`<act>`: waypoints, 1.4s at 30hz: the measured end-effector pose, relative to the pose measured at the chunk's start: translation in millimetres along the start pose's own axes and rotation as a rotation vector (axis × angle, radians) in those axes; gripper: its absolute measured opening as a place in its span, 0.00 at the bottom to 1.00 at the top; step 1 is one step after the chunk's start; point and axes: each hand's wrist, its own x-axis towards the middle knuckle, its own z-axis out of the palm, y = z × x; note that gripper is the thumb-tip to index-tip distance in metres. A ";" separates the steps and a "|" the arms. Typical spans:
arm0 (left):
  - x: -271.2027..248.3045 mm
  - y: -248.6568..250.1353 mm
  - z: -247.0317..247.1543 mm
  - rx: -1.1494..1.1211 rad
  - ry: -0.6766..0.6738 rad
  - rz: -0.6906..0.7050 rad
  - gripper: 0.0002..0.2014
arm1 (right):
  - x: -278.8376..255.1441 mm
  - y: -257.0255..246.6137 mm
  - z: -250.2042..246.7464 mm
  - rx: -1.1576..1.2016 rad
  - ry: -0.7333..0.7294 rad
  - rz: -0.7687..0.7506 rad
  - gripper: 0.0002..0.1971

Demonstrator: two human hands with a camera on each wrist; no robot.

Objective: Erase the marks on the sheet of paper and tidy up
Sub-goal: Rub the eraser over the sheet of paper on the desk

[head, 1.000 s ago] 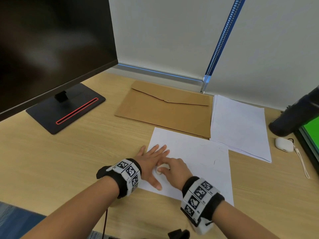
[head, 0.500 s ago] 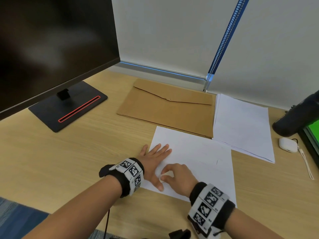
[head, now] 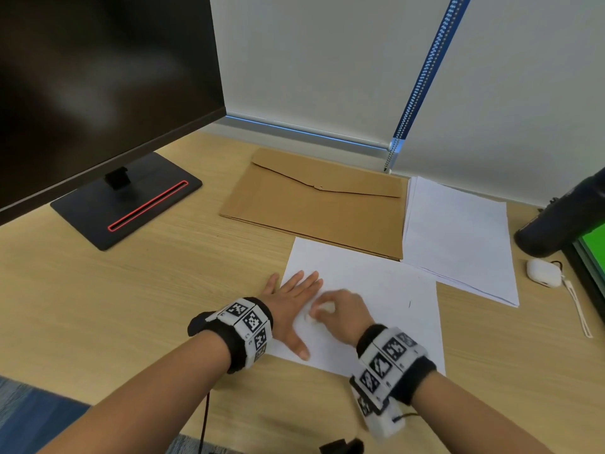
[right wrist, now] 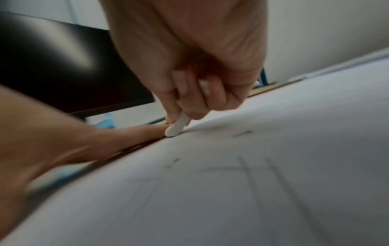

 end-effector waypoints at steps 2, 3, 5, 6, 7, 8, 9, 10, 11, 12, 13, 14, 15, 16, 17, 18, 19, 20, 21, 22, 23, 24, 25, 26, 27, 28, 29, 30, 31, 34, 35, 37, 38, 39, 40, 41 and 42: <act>-0.6 0.9 0.1 -0.005 -0.001 -0.004 0.66 | 14.5 -2.3 -10.5 0.042 0.161 0.055 0.12; -0.6 1.1 0.3 -0.004 0.001 -0.007 0.67 | 17.6 -1.8 -12.4 0.056 0.209 0.075 0.12; -0.2 0.4 0.9 0.001 0.001 -0.007 0.67 | 11.3 1.4 -9.8 0.028 0.182 0.068 0.14; 0.6 0.1 1.6 -0.001 0.003 -0.007 0.67 | 4.0 2.6 -6.5 -0.007 0.117 0.049 0.15; 1.0 -0.1 2.0 -0.004 0.003 -0.009 0.67 | -3.5 3.3 -2.7 -0.043 0.036 0.039 0.15; 0.9 0.0 2.2 -0.007 0.002 -0.009 0.67 | -8.5 3.4 0.3 -0.071 -0.046 0.034 0.15; 0.8 0.2 2.0 -0.010 0.002 -0.009 0.67 | -9.2 3.5 0.1 -0.085 -0.101 0.028 0.14; 0.8 0.1 2.0 -0.011 0.002 -0.008 0.67 | -7.1 1.5 -3.5 -0.088 -0.113 0.025 0.13; 0.8 0.0 1.9 -0.008 0.004 -0.005 0.67 | -1.0 -0.2 -8.8 -0.081 -0.079 0.030 0.12; 0.7 -0.2 1.8 -0.003 0.008 -0.004 0.67 | 6.6 -1.5 -15.1 -0.056 -0.014 0.052 0.11; 0.5 -0.4 1.7 -0.003 0.012 -0.004 0.67 | 13.7 -2.1 -20.4 -0.021 0.060 0.084 0.11; 0.0 -0.2 1.8 -0.006 0.015 -0.004 0.67 | 17.2 -2.7 -23.2 0.002 0.118 0.104 0.11; -0.4 0.3 1.6 -0.008 0.017 -0.005 0.67 | 16.8 -2.6 -22.9 0.013 0.148 0.105 0.12; -0.9 0.7 1.2 -0.003 0.016 -0.007 0.67 | 12.6 -1.8 -19.9 0.016 0.140 0.092 0.13; -1.4 1.3 0.4 0.003 0.013 -0.008 0.67 | 5.5 -0.2 -15.5 0.008 0.093 0.072 0.15; -1.8 1.8 -0.1 0.006 0.010 -0.009 0.67 | -2.3 1.6 -10.8 -0.014 0.030 0.055 0.16; -2.1 2.2 -0.5 0.006 0.007 -0.010 0.66 | -8.4 4.8 -7.3 -0.036 -0.029 0.038 0.16; -2.3 2.3 -0.9 0.007 0.003 -0.010 0.66 | -11.6 9.3 -6.8 -0.034 -0.058 0.016 0.13; -2.9 2.4 -1.6 0.010 -0.005 -0.007 0.66 | -13.0 14.4 -9.7 0.043 -0.044 0.007 0.07; -3.9 1.9 -3.3 0.010 -0.016 -0.003 0.65 | -15.1 16.9 -15.5 0.194 0.012 0.020 0.02; -4.7 1.1 -5.9 0.002 -0.027 -0.005 0.63 | -14.5 23.5 -21.6 0.354 0.103 0.051 0.04; -5.3 1.0 -9.4 -0.013 -0.032 -0.013 0.60 | -12.9 31.5 -29.3 0.512 0.212 0.097 0.05; -5.9 2.6 -13.7 -0.021 -0.023 -0.022 0.57 | -11.2 40.1 -37.5 0.665 0.313 0.138 0.05; -6.6 6.9 -16.8 -0.012 0.001 -0.025 0.54 | -10.5 48.8 -44.2 0.782 0.386 0.183 0.07; -6.9 13.5 -19.4 0.009 0.041 -0.016 0.51 | -9.0 57.9 -49.2 0.872 0.430 0.220 0.09; -6.6 22.1 -19.4 0.044 0.081 0.018 0.48 | -6.7 66.6 -51.7 0.950 0.454 0.256 0.12; -5.3 32.5 -17.5 0.090 0.110 0.078 0.46 | -4.4 73.3 -53.2 1.017 0.468 0.285 0.15; -4.5 43.5 -13.6 0.137 0.116 0.153 0.45 | -1.9 78.5 -53.6 1.077 0.476 0.301 0.16; -3.8 53.9 -8.0 0.174 0.089 0.220 0.44 | -0.3 82.5 -53.3 1.125 0.478 0.309 0.17; -4.8 63.9 9.9 0.211 -0.061 0.272 0.41 | 2.4 87.7 -53.8 1.187 0.457 0.312 0.18; -7.7 58.7 13.7 0.210 -0.093 0.248 0.40 | 2.7 88.6 -54.3 1.189 0.443 0.316 0.18; -16.7 42.1 14.6 0.187 -0.103 0.115 0.41 | 3.2 90.4 -54.9 1.186 0.421 0.320 0.17; -21.3 31.3 12.5 0.173 -0.092 -0.012 0.42 | 3.1 90.7 -55.0 1.185 0.415 0.320 0.17; -25.6 20.2 8.1 0.174 -0.084 -0.176 0.45 | 3.1 90.7 -55.1 1.181 0.413 0.322 0.17; -29.6 9.9 1.9 0.195 -0.082 -0.349 0.48 | 3.1 90.3 -55.1 1.173 0.411 0.324 0.17; -32.8 2.3 -4.4 0.214 -0.084 -0.499 0.49 | 3.0 89.5 -55.3 1.163 0.410 0.325 0.17; -34.5 -2.4 -10.6 0.214 -0.078 -0.595 0.51 | 2.9 88.8 -55.4 1.152 0.408 0.325 0.17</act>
